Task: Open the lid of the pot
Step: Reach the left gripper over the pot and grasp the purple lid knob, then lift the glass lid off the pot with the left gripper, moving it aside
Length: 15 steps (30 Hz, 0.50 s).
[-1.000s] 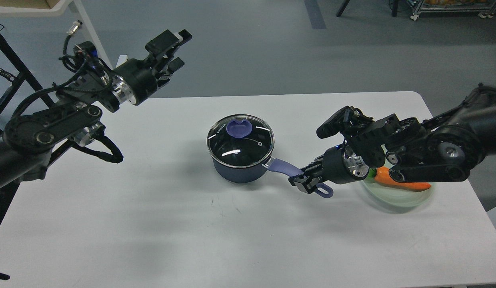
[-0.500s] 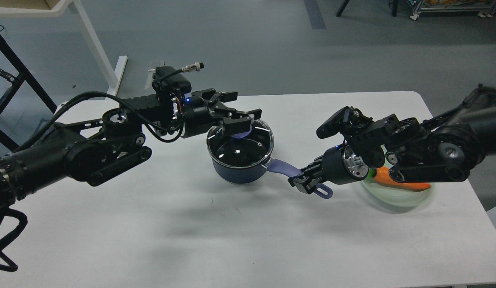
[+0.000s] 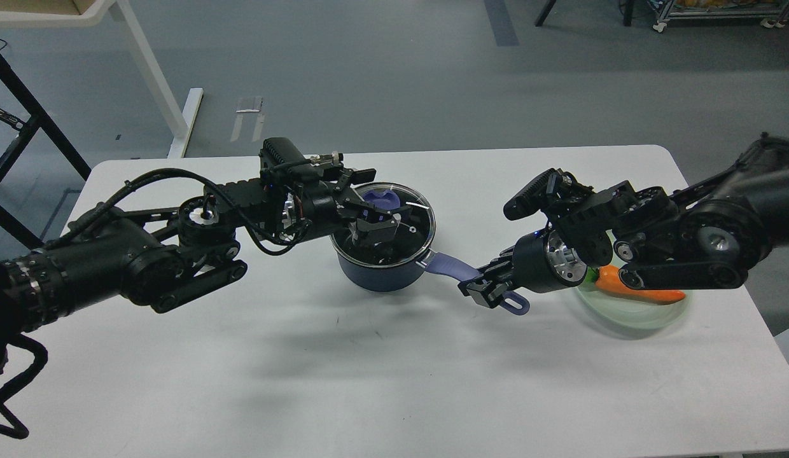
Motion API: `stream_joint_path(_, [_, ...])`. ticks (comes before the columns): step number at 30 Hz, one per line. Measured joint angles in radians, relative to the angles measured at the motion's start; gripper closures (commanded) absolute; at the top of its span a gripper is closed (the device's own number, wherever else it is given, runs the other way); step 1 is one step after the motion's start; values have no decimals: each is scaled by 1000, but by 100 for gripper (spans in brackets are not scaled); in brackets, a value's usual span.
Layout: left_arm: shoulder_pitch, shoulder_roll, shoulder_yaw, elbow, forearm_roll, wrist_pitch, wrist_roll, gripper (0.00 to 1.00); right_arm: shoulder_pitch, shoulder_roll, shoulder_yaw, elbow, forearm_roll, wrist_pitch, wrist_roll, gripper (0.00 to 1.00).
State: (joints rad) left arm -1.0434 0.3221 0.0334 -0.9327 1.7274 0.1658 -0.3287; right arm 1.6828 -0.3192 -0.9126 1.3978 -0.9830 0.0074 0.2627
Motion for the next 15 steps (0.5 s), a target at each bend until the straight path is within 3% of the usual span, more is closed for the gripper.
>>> stream_joint_path(11, [14,-6,32,39,-2,23,-8,2,-2,0,0,1,0,2,0,79])
stream_joint_path(15, [14,-6,46,57,-3,33,-12,9,-1,2,0,1,1,2,0,79])
